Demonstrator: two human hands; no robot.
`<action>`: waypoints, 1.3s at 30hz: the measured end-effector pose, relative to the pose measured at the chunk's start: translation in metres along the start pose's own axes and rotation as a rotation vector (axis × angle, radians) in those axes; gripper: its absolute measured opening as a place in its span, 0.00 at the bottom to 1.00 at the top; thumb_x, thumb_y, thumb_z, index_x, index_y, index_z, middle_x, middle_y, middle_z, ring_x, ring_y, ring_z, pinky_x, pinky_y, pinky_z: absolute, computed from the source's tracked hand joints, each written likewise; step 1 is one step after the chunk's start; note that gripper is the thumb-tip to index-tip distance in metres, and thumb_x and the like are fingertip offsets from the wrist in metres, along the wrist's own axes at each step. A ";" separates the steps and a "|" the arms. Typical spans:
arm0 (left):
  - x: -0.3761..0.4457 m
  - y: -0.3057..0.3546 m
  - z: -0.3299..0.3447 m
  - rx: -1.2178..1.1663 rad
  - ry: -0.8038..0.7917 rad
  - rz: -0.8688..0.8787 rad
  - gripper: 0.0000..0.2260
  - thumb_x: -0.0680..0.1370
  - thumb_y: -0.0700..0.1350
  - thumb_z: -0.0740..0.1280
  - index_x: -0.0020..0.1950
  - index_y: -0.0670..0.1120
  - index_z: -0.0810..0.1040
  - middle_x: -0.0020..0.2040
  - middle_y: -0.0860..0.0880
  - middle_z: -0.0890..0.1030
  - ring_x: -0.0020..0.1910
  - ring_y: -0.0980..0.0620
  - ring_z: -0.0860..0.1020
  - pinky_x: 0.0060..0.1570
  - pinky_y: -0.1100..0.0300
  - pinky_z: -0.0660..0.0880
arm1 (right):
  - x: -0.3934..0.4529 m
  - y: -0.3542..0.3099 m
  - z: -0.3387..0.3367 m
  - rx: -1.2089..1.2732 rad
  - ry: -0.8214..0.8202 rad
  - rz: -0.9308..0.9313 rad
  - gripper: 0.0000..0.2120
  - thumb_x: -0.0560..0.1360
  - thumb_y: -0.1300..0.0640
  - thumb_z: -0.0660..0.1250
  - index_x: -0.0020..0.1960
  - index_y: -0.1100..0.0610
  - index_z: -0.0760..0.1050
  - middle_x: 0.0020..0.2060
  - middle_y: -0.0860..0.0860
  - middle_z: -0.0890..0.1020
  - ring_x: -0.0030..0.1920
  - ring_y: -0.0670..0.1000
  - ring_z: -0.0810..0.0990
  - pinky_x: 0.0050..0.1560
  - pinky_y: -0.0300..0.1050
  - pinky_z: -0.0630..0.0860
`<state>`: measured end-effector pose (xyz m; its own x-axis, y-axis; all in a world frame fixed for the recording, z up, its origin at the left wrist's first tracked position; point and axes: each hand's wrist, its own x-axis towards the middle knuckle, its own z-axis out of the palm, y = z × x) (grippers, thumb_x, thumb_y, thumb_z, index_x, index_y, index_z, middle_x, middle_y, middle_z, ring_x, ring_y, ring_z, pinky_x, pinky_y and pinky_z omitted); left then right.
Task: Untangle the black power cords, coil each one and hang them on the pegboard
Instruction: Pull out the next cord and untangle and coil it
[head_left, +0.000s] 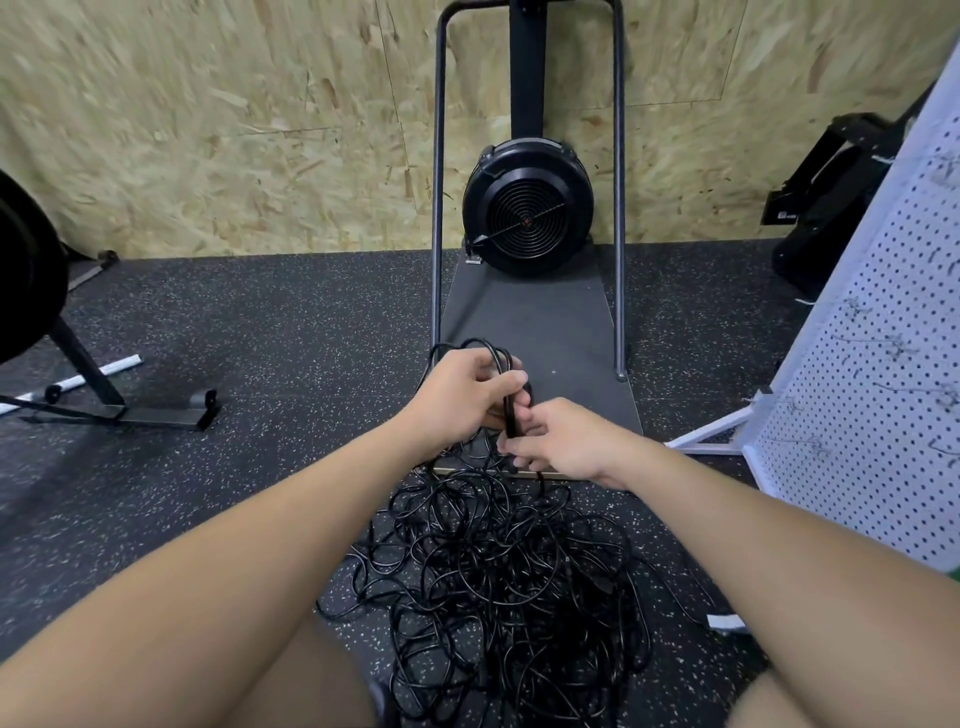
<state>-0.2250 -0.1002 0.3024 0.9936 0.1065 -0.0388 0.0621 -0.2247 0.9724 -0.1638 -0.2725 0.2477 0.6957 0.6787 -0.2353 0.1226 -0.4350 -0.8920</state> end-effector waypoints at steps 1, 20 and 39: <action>0.002 -0.002 -0.001 -0.017 0.015 0.000 0.08 0.87 0.40 0.70 0.64 0.38 0.80 0.50 0.36 0.87 0.48 0.37 0.89 0.53 0.35 0.86 | 0.000 0.000 -0.002 -0.022 0.023 -0.009 0.06 0.83 0.57 0.74 0.57 0.59 0.86 0.52 0.54 0.90 0.47 0.46 0.86 0.59 0.49 0.85; -0.007 -0.011 0.020 0.421 -0.371 0.146 0.11 0.90 0.44 0.63 0.58 0.37 0.77 0.58 0.48 0.89 0.48 0.58 0.88 0.50 0.61 0.81 | -0.016 -0.099 -0.052 0.673 0.244 -0.383 0.12 0.89 0.56 0.65 0.60 0.64 0.82 0.47 0.56 0.86 0.37 0.47 0.74 0.42 0.40 0.75; 0.008 0.003 -0.003 0.014 0.056 0.086 0.10 0.90 0.46 0.59 0.54 0.41 0.73 0.37 0.43 0.79 0.36 0.40 0.83 0.48 0.40 0.83 | -0.004 -0.002 0.004 -0.399 -0.130 -0.040 0.07 0.85 0.53 0.72 0.62 0.48 0.82 0.36 0.36 0.86 0.39 0.41 0.86 0.50 0.43 0.83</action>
<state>-0.2171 -0.0972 0.3059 0.9884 0.1403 0.0580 -0.0215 -0.2489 0.9683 -0.1694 -0.2723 0.2489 0.5929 0.7576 -0.2727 0.4305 -0.5845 -0.6878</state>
